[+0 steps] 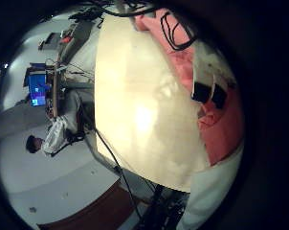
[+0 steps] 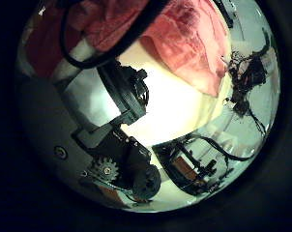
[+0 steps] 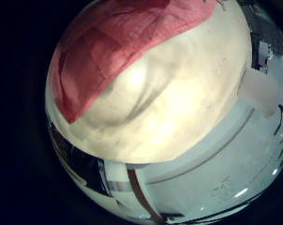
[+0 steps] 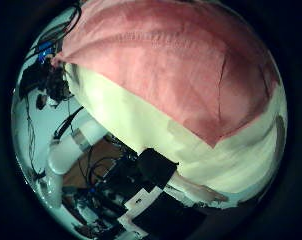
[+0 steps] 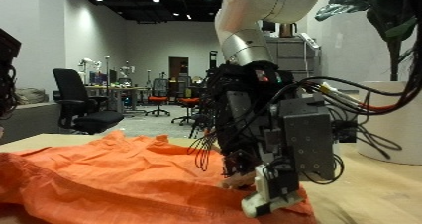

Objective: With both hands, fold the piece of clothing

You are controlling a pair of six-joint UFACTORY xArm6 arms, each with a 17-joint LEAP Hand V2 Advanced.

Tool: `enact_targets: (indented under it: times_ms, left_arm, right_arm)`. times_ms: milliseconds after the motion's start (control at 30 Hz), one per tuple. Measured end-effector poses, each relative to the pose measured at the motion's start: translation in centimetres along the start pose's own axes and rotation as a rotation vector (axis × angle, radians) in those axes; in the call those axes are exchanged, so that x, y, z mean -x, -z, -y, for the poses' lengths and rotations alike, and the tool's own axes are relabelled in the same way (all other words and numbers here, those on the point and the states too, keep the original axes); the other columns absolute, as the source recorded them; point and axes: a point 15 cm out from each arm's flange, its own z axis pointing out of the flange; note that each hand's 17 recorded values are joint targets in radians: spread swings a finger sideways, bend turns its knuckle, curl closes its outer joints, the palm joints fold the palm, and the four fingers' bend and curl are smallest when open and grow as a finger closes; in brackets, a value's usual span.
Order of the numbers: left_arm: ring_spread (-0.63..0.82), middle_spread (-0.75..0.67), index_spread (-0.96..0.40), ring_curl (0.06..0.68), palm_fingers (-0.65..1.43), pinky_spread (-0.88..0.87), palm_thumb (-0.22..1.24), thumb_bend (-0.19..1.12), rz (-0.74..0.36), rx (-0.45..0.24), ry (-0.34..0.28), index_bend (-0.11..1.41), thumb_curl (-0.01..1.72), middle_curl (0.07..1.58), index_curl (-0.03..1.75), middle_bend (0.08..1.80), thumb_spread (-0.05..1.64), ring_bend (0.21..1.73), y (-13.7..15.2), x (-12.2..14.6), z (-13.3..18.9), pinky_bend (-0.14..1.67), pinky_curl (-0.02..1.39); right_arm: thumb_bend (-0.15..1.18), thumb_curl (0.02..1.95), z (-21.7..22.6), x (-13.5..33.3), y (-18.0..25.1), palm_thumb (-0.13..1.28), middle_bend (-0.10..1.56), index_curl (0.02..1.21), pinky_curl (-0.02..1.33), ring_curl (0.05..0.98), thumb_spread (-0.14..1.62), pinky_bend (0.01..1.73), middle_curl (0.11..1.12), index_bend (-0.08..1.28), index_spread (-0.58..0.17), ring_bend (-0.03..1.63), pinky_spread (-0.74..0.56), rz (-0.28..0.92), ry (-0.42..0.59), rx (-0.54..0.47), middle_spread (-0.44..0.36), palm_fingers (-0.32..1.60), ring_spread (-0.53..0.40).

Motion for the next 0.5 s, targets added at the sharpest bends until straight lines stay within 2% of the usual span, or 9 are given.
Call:
enact_targets:
  times_ms: [100, 200, 233, 267, 400, 500]
  left_arm:
    - [-0.50, -0.46, -0.65, 0.477, 1.13, -0.69, 0.57, -0.01, 0.000, 0.002, -0.002, 0.43, 0.25, 0.70, 0.92, 1.08, 1.35, 1.13, 0.2, 0.0, 0.1, 1.01, 0.53]
    - [-0.50, -0.46, -0.66, 0.477, 1.13, -0.69, 0.57, -0.01, -0.002, 0.003, -0.002, 0.42, 0.25, 0.70, 0.94, 1.08, 1.35, 1.13, 0.4, -0.1, 0.0, 1.01, 0.53]
    - [-0.50, -0.46, -0.67, 0.477, 1.13, -0.69, 0.57, -0.01, -0.001, 0.003, -0.003, 0.42, 0.25, 0.70, 0.94, 1.08, 1.34, 1.13, 0.5, -0.1, 0.0, 1.01, 0.53]
    - [-0.50, -0.46, -0.67, 0.477, 1.13, -0.69, 0.57, -0.01, -0.001, 0.004, -0.003, 0.41, 0.25, 0.70, 0.95, 1.08, 1.34, 1.13, 0.5, -0.1, -0.1, 1.00, 0.53]
    - [-0.50, -0.46, -0.68, 0.477, 1.14, -0.69, 0.57, -0.01, -0.003, 0.004, -0.007, 0.40, 0.25, 0.69, 0.97, 1.08, 1.34, 1.13, 1.0, 0.0, -0.3, 1.00, 0.53]
    - [-0.50, -0.46, -0.69, 0.477, 1.14, -0.69, 0.57, -0.01, -0.010, 0.005, -0.009, 0.39, 0.25, 0.69, 0.98, 1.08, 1.34, 1.13, 1.5, -0.1, -0.6, 1.00, 0.53]
  right_arm:
    - [-0.02, 0.30, -0.1, 1.1, -1.7, 0.37, 0.27, 0.33, 0.26, 0.251, 0.97, 0.21, 0.37, 0.20, -0.238, 0.38, 0.21, -0.009, 0.011, 0.025, 0.000, 0.37, 0.084]
    - [0.00, 0.31, 0.8, 1.4, -1.9, 0.43, 0.37, 0.35, 0.24, 0.261, 0.97, 0.17, 0.40, 0.22, -0.256, 0.43, 0.14, -0.016, 0.006, -0.002, -0.051, 0.54, 0.014]
    - [0.00, 0.31, 1.2, 1.3, -1.8, 0.45, 0.39, 0.35, 0.23, 0.264, 0.96, 0.18, 0.41, 0.22, -0.268, 0.47, 0.09, -0.023, 0.002, -0.019, -0.074, 0.62, -0.026]
    - [-0.01, 0.32, 1.6, 1.3, -1.7, 0.49, 0.41, 0.34, 0.23, 0.271, 0.96, 0.23, 0.42, 0.20, -0.291, 0.53, -0.02, -0.029, -0.001, -0.033, -0.105, 0.76, -0.094]
    - [0.00, 0.34, 1.8, 1.7, -1.8, 0.61, 0.45, 0.37, 0.29, 0.353, 0.93, 0.44, 0.47, 0.18, -0.360, 0.71, -0.33, -0.042, 0.003, -0.036, -0.184, 1.08, -0.237]
    - [-0.01, 0.36, 1.7, 1.7, -1.8, 0.69, 0.54, 0.44, 0.35, 0.421, 0.91, 0.55, 0.53, 0.27, -0.408, 0.83, -0.46, -0.047, 0.002, -0.031, -0.225, 1.21, -0.287]
